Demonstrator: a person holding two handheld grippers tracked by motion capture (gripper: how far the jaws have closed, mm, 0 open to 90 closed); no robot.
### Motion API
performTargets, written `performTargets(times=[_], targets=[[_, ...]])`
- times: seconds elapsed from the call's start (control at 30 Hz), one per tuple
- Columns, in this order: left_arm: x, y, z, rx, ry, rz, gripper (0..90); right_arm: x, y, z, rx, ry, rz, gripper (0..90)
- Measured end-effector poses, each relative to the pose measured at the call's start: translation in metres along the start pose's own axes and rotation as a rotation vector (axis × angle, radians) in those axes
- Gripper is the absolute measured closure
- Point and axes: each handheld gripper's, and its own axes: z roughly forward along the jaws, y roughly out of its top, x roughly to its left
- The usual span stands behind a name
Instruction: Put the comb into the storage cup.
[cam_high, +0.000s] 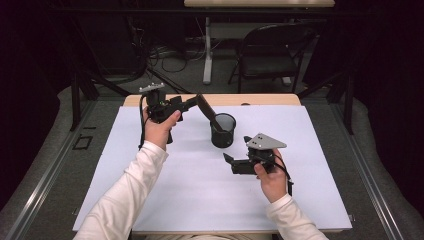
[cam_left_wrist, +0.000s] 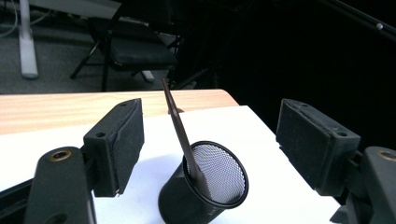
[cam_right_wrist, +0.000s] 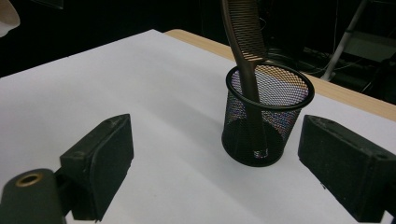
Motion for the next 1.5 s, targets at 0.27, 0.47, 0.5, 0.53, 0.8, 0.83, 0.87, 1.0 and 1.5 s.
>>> performTargets(times=[0.27, 0.47, 0.5, 0.53, 0.8, 0.83, 0.87, 1.0, 1.5], targets=[[-0.005, -0.002, -0.008, 0.022, -0.002, 0.049, 16.3, 0.000, 0.000, 0.000, 0.000, -0.002, -0.001, 10.3], [-0.009, -0.005, -0.015, 0.041, -0.025, 0.100, 16.0, 0.000, 0.000, 0.000, 0.000, -0.001, -0.003, 10.3], [-0.010, -0.006, -0.016, 0.042, -0.031, 0.118, 16.0, 0.000, 0.000, 0.000, 0.000, 0.000, -0.002, 10.3], [-0.012, -0.006, -0.018, 0.046, -0.035, 0.137, 16.0, 0.000, 0.000, 0.000, 0.000, -0.001, -0.002, 10.3], [-0.020, -0.012, -0.027, 0.091, -0.063, 0.244, 16.0, 0.001, 0.000, 0.000, 0.001, -0.001, -0.003, 10.3], [-0.020, -0.013, -0.028, 0.094, -0.069, 0.254, 16.0, 0.001, 0.000, 0.000, 0.001, 0.000, -0.002, 10.3], [-0.021, -0.014, -0.029, 0.097, -0.077, 0.264, 16.0, 0.000, 0.000, 0.000, 0.000, 0.000, -0.004, 10.3], [-0.021, -0.019, -0.034, 0.112, -0.091, 0.305, 16.0, 0.000, 0.000, 0.000, 0.000, -0.002, -0.001, 10.3], [-0.014, -0.035, -0.060, 0.114, -0.093, 0.365, 16.0, 0.000, 0.000, -0.001, -0.001, -0.003, 0.003, 10.4]])
